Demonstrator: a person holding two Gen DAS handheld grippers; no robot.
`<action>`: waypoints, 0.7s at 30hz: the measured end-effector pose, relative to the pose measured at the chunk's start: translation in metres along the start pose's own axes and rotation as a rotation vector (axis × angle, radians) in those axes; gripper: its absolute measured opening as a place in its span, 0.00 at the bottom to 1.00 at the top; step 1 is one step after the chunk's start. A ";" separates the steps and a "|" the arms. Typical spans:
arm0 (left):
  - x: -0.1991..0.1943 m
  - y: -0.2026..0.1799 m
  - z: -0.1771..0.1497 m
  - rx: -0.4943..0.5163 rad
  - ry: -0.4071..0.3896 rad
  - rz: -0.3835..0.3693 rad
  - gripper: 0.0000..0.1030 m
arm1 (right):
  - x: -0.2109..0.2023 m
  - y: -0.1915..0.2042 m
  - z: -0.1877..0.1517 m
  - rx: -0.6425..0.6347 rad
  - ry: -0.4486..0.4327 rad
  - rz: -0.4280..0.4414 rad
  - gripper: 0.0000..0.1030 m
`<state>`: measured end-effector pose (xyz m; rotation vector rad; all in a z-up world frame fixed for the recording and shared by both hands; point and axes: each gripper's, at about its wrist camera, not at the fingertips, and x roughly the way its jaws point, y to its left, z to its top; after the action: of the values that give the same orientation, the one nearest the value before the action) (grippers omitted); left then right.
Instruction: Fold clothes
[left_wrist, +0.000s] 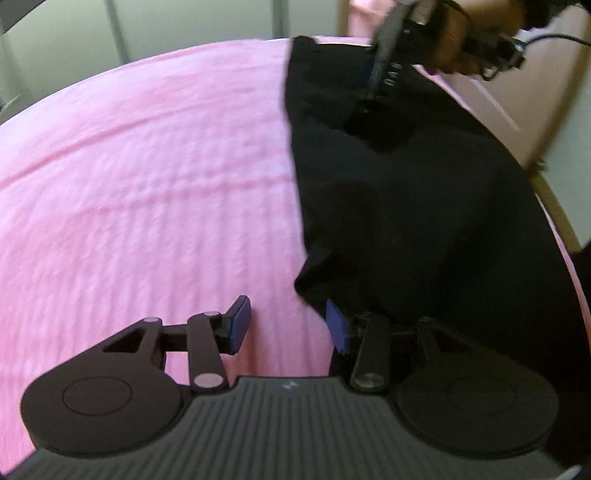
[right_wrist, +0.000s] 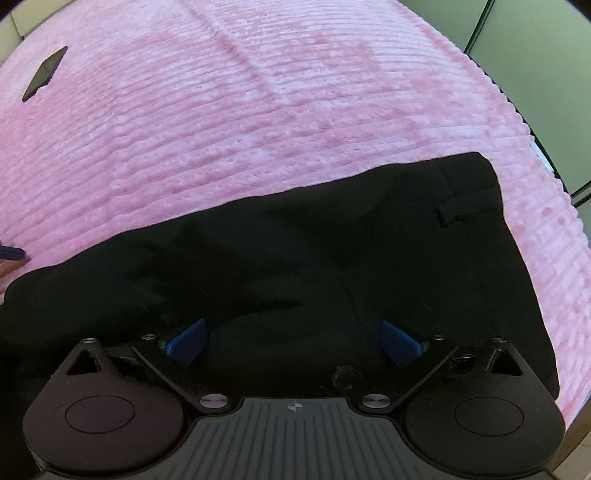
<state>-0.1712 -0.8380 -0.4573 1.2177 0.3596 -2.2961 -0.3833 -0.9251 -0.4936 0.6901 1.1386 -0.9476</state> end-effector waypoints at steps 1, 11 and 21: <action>0.002 0.002 0.003 0.001 -0.019 -0.022 0.39 | 0.000 0.000 -0.001 0.002 -0.002 -0.003 0.96; 0.011 0.019 0.019 -0.092 -0.080 -0.023 0.14 | 0.002 -0.001 -0.001 0.018 -0.004 -0.022 0.99; -0.022 0.047 -0.009 -0.335 -0.083 0.155 0.00 | 0.002 -0.002 -0.001 0.027 0.001 -0.031 1.00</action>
<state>-0.1289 -0.8663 -0.4432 0.9461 0.5719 -2.0459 -0.3853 -0.9252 -0.4956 0.6961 1.1421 -0.9903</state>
